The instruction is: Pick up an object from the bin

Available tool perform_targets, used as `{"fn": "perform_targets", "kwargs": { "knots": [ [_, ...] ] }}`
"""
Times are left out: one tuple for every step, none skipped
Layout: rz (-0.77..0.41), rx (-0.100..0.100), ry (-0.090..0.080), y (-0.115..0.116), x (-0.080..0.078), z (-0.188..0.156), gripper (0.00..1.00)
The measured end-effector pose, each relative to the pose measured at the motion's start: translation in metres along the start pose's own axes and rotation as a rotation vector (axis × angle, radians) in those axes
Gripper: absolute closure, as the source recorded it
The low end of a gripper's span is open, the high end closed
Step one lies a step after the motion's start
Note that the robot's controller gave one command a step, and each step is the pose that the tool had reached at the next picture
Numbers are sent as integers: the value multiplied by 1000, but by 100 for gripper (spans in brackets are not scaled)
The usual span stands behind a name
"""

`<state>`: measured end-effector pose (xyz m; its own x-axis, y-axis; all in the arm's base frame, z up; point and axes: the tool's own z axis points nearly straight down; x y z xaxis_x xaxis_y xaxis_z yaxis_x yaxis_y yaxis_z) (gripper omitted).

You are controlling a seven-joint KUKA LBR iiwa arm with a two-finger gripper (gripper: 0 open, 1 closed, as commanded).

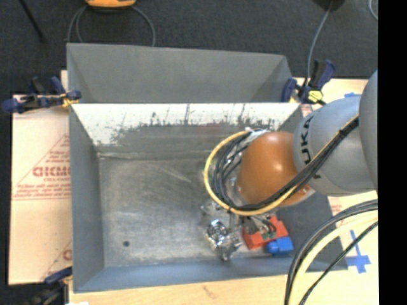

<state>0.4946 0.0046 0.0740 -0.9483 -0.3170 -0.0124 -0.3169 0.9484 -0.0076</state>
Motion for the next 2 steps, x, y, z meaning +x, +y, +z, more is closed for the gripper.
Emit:
{"fn": "perform_targets", "kwargs": {
  "knots": [
    [3, -1, -6, 1, -2, -2, 100],
    [-91, -4, 1, 5, -21, -164, 100]
  ]
}}
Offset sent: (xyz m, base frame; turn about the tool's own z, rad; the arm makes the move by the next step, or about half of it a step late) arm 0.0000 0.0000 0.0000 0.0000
